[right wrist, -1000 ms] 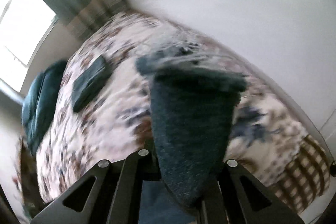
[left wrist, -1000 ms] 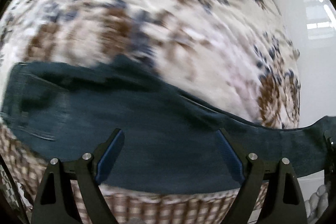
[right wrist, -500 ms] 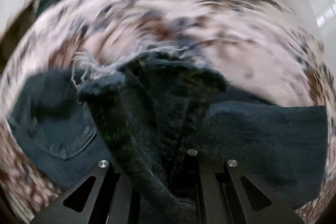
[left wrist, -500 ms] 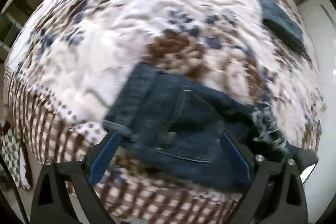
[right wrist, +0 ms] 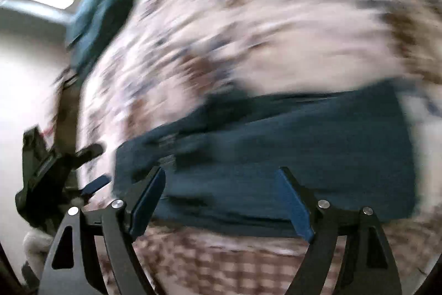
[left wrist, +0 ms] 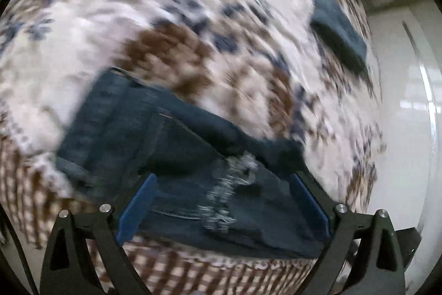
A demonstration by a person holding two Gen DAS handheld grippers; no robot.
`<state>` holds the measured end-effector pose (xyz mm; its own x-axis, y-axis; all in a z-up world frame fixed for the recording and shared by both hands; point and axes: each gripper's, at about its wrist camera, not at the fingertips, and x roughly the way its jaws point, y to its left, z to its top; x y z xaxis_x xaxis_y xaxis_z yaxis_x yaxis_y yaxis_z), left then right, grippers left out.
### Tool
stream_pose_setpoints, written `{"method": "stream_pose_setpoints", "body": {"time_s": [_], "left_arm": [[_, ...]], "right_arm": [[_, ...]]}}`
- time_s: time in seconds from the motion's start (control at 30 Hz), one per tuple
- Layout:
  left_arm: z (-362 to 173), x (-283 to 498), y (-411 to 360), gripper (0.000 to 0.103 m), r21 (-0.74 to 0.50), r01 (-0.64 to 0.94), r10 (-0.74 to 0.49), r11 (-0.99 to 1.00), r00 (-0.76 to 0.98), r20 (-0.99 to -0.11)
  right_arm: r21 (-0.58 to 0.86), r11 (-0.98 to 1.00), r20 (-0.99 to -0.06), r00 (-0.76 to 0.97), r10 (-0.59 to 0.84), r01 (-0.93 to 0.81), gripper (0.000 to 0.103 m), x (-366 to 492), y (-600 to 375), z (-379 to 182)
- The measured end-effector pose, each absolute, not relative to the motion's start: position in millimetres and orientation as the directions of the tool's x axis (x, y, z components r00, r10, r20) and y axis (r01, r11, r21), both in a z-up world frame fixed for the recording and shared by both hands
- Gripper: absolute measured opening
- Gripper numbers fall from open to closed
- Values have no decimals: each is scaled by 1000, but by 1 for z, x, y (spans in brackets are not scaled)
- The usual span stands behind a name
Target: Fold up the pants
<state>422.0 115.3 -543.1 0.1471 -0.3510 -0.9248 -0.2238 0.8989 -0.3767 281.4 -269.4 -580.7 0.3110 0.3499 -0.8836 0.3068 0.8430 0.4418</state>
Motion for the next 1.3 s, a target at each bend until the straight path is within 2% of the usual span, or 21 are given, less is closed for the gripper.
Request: {"method": "stream_pose_setpoints", "body": {"time_s": [0.1,0.17,0.2,0.27,0.3,0.33,0.37,0.4,0.43,0.47,0.6,0.67,0.7,0.8,0.87,0.93,0.97,1.03,1.2,1.23,1.3], "left_arm": [[-584,434,67,98,-311,-101,-312,945,4,-950],[-614,435,42,94,-240,-26,-241,970,-80,-967],[-626,435,34,79,-234,-1,-233,972,-105,-967],[-633,430,25,64,-168,43,-163,985,-95,-982],[-630,426,23,47,-150,68,-145,986,-68,-987],[-626,422,24,38,-133,78,-129,988,-50,-990],[-621,418,27,27,-134,79,-131,988,-36,-991],[-619,413,32,24,-134,73,-130,988,-46,-990],[-621,409,38,24,-128,61,-125,990,-58,-991],[-625,405,44,24,-124,45,-121,991,-69,-990],[-631,405,53,24,-127,2,-126,992,-93,-988],[-624,411,55,26,-137,-25,-139,990,-107,-985],[-617,415,58,31,-133,-38,-136,990,-110,-985],[-582,423,62,37,-150,-52,-153,987,-66,-986],[-558,434,58,50,-178,-55,-178,983,-6,-984],[-550,452,47,57,-240,-47,-239,970,26,-971],[-554,464,35,61,-265,-19,-265,964,20,-964],[-579,496,2,61,-271,104,-269,957,-36,-962],[-639,528,-58,62,-178,407,-111,896,-183,-977],[-644,532,-60,61,-179,427,-104,886,-193,-976],[-648,539,-56,54,-195,413,-120,889,-200,-972]], "right_arm": [[255,863,-958,234,166,435,84,268,-329,-593],[202,847,-975,179,129,491,84,262,-361,-614],[184,845,-981,151,124,503,84,263,-374,-626],[180,855,-984,90,155,487,83,266,-386,-652],[220,845,-975,88,204,487,79,266,-390,-662],[279,828,-959,102,264,487,65,266,-391,-669],[278,831,-960,106,259,482,60,266,-391,-670],[274,839,-961,114,250,469,55,268,-390,-670],[273,848,-962,123,243,454,47,269,-390,-669],[270,848,-963,130,236,455,44,269,-392,-666],[270,836,-962,96,255,477,45,275,-399,-677],[253,840,-965,58,258,481,50,282,-400,-677],[251,840,-964,43,263,481,52,292,-401,-678],[171,866,-985,66,158,471,53,295,-402,-642],[161,881,-985,135,112,445,59,302,-393,-612],[249,888,-965,176,193,387,59,323,-372,-602],[302,886,-951,173,255,353,59,335,-360,-605],[396,872,-918,151,367,287,59,367,-334,-621],[434,894,-898,-26,439,110,59,429,-279,-676],[416,907,-906,-61,420,67,58,436,-269,-686],[335,941,-939,-98,331,-35,34,443,-251,-699]]}}
